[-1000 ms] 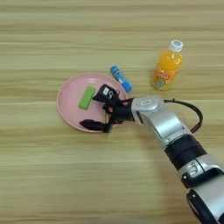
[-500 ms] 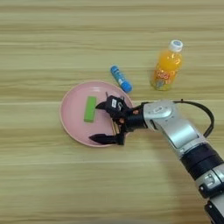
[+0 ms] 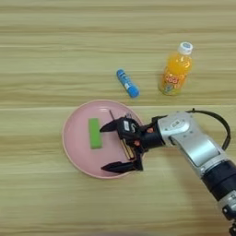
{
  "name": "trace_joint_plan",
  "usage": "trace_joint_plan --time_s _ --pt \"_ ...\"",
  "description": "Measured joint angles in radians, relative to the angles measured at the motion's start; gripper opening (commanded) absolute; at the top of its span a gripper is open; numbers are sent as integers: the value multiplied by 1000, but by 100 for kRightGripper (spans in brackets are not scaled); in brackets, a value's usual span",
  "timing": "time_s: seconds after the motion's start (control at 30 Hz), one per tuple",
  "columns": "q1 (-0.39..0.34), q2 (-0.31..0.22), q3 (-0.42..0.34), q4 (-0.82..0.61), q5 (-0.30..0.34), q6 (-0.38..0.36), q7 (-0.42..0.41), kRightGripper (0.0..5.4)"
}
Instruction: Move the objects on the table
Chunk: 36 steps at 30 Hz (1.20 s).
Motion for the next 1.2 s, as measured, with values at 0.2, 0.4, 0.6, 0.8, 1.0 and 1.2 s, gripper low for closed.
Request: trace_joint_plan --time_s 0.2,0.4,0.6,0.8,1.0,1.2 --pt "11 -33 9 -12 3 -41 65 535" --pt "21 -48 12 -18 6 -66 96 535" --pt "22 -48 14 -18 7 -68 104 535" --pt "24 -46 7 -18 20 -66 103 535" --pt "22 -36 7 -5 15 -67 80 535" --pt "19 -40 -39 -58 50 -65 78 535"
